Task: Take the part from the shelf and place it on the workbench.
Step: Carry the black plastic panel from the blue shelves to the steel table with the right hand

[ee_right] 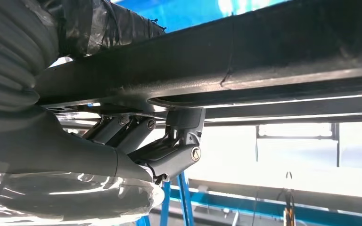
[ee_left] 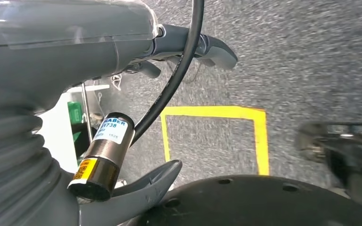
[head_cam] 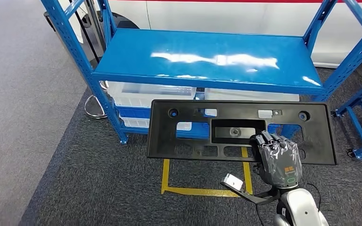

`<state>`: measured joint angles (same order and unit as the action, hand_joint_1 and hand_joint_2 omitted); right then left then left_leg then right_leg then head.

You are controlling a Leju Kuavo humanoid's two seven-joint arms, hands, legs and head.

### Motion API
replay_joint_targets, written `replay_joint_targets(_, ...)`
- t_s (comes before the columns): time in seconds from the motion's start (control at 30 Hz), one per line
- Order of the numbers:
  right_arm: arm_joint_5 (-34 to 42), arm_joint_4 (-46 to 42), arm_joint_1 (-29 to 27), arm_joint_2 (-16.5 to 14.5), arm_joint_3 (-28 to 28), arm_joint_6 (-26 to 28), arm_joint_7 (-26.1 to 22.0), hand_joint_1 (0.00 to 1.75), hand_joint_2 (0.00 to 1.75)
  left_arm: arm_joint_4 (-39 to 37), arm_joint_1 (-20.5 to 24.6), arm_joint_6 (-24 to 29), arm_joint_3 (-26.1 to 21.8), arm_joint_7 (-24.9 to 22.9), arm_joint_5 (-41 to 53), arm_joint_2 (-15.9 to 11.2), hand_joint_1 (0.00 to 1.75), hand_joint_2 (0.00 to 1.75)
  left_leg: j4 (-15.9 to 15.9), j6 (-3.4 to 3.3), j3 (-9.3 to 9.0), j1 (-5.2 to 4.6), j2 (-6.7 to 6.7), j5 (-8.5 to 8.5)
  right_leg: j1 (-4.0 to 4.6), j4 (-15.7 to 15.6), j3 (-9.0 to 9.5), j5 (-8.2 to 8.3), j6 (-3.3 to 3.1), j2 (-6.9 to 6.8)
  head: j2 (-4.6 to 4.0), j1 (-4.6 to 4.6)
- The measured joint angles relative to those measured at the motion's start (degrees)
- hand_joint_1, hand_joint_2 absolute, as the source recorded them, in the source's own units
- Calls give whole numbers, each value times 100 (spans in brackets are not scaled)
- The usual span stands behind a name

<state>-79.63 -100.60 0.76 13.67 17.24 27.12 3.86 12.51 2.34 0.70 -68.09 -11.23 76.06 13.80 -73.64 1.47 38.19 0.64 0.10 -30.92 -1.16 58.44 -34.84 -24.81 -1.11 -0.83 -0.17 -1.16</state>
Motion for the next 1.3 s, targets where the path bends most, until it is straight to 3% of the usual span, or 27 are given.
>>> replay_joint_targets(0.03, -1, -14, -48, 7, 1, 3, 20, 175, 175, 1, 1, -8, 0, 25, 10, -7, 0, 175, 236, -5, -248, 4, -2, 159, -3, 40, -108, 55, 21, -4, 0, 1)
replay_joint_targets(0.07, -1, -39, -99, 17, 0, 5, 36, 175, 175, 1, 6, -17, 0, 42, 22, -15, 0, 175, 619, -19, -566, 4, -6, 196, -2, 85, -202, 104, 46, -7, 0, 2)
replay_joint_targets(0.13, -2, -112, -183, 50, -3, 9, 57, 175, 175, 1, 12, -30, 1, 54, 37, -27, 0, 175, 1365, -85, -1081, -20, -25, 46, 0, 138, -301, 194, 110, -11, 0, -5)
replay_joint_targets(0.2, -1, -191, -245, 87, -11, 8, 72, 175, 175, 0, 12, -39, 1, 54, 56, -32, 0, 175, 1644, -174, -1201, -55, -37, -28, -4, 112, -317, 316, 189, -12, 0, -1)
replay_joint_targets(0.27, 1, -251, -305, 120, -26, 7, 77, 175, 175, -2, 15, -50, 2, 52, 72, -29, 0, 175, 1675, -282, -1112, -40, -9, 103, -16, 114, -346, 310, 256, 14, 0, 8)
replay_joint_targets(0.3, 1, -272, -335, 138, -33, 7, 78, 175, 175, -2, 18, -54, 3, 52, 74, -29, 0, 175, 1696, -342, -1048, -29, 10, 184, -18, 220, -391, 137, 272, 32, 0, 4)
replay_joint_targets(0.37, 1, -292, -376, 169, -45, 7, 80, 175, 175, -3, 19, -57, 2, 52, 75, -31, 0, 175, 1707, -415, -869, -29, 39, 350, -18, 769, -535, -489, 286, 59, 0, -4)
replay_joint_targets(0.4, 1, -297, -389, 183, -49, 7, 81, 175, 175, -3, 16, -57, 2, 52, 75, -32, 0, 175, 1701, -426, -766, -39, 43, 431, -18, 1132, -600, -753, 295, 61, 0, -8)
replay_joint_targets(0.43, 1, -300, -399, 191, -54, 5, 83, 175, 175, -3, 12, -57, 1, 51, 76, -32, 0, 175, 1690, -424, -658, -51, 47, 512, -16, 1452, -626, -879, 303, 62, 0, -9)
replay_joint_targets(0.5, 3, -305, -421, 210, -71, 1, 88, 175, 175, -3, 7, -55, 1, 46, 76, -31, 0, 175, 1649, -414, -431, -70, 50, 660, -12, 1631, -446, -701, 293, 62, 0, -10)
replay_joint_targets(0.57, 6, -325, -430, 232, -104, -2, 95, 175, 175, -4, 11, -53, 1, 40, 76, -27, 0, 175, 1584, -392, -227, -80, 48, 781, 1, 1061, 108, -466, 240, 64, 0, -9)
replay_joint_targets(0.63, 8, -367, -429, 251, -136, -3, 99, 175, 175, -6, 13, -52, 1, 38, 77, -19, 0, 175, 1534, -342, -113, -94, 43, 879, 37, 236, 682, -584, 178, 64, 0, -7)
replay_joint_targets(0.67, 11, -385, -428, 257, -146, -3, 101, 175, 175, -7, 11, -52, 1, 38, 77, -17, 0, 175, 1532, -310, -94, -92, 43, 929, 61, -15, 823, -674, 152, 65, 0, -9)
replay_joint_targets(0.73, 27, -402, -436, 268, -164, -6, 105, 175, 175, -10, 0, -52, 2, 36, 80, -15, 0, 175, 1568, -238, -84, -88, 39, 1041, 72, -131, 811, -626, 94, 59, 0, -18)
replay_joint_targets(0.77, 50, -410, -440, 276, -175, -10, 107, 175, 175, -11, -5, -51, 3, 37, 84, -16, 0, 175, 1546, -205, -52, -83, 30, 1009, 60, -150, 764, -556, 52, 48, 0, -22)
replay_joint_targets(0.8, 85, -426, -453, 288, -192, -18, 107, 175, 175, -12, -7, -49, 3, 38, 92, -16, 0, 175, 1447, -173, 1, -79, 19, 860, 42, -167, 697, -474, 1, 34, 0, -17)
replay_joint_targets(0.87, 204, -486, -494, 321, -253, -56, 93, 175, 175, -13, -10, -43, 3, 42, 119, -16, 0, 175, 939, -120, 151, -57, 4, 259, 28, -177, 523, -318, -61, 12, 0, -4)
replay_joint_targets(0.9, 280, -524, -523, 348, -303, -85, 75, 175, 175, -13, -9, -42, 4, 43, 136, -16, 0, 175, 576, -97, 215, -45, 3, -35, 30, -168, 427, -245, -71, 10, 0, 2)
replay_joint_targets(0.93, 370, -562, -556, 385, -369, -123, 45, 175, 175, -13, -9, -42, 6, 45, 152, -17, 0, 175, 234, -77, 246, -37, 4, -196, 32, -154, 329, -174, -62, 9, 0, 4)
replay_joint_targets(0.97, 469, -602, -591, 432, -447, -164, 4, 175, 175, -13, -8, -44, 8, 48, 166, -17, 0, 175, -6, -62, 221, -30, 4, -208, 33, -132, 224, -103, -51, 5, 0, 3)
replay_joint_targets(1.0, 564, -643, -631, 480, -532, -198, -47, 175, 175, -13, -6, -49, 10, 51, 178, -19, 0, 175, -78, -55, 117, -24, 5, -88, 32, -103, 116, -39, -37, 1, 0, 4)
replay_joint_targets(1.07, 739, -748, -721, 575, -719, -250, -162, 175, 175, -12, 0, -59, 12, 54, 190, -22, 0, 175, 354, -71, -372, -12, 2, 205, 30, -27, -85, 67, 3, -6, 0, 4)
replay_joint_targets(1.13, 863, -871, -817, 652, -899, -279, -267, 175, 175, -11, 8, -63, 12, 58, 192, -26, 0, 175, 1210, -118, -1000, -28, -8, 128, 39, 47, -218, 142, 59, -5, 0, 3)
replay_joint_targets(1.17, 914, -929, -864, 685, -988, -292, -315, 175, 175, -11, 11, -64, 12, 72, 195, -28, 0, 175, 1524, -151, -1191, -44, -12, 27, 42, 63, -249, 181, 96, -6, 0, 1)
replay_joint_targets(1.2, 954, -975, -912, 709, -1068, -305, -355, 175, 175, -12, 12, -66, 13, 94, 196, -29, 0, 175, 1696, -187, -1270, -66, -15, -43, 41, 58, -264, 223, 138, -7, 0, -1)
replay_joint_targets(1.27, 1024, -1048, -1005, 750, -1218, -335, -413, 175, 175, -13, 7, -72, 14, 146, 196, -28, 0, 175, 1774, -294, -1239, -72, -1, 17, 20, 47, -279, 274, 221, 2, 0, -4)
replay_joint_targets(1.3, 1046, -1076, -1047, 772, -1285, -347, -431, 175, 175, -14, 6, -75, 14, 162, 195, -27, 0, 175, 1795, -352, -1212, -65, 16, 72, 9, 130, -322, 192, 250, 17, 0, -7)
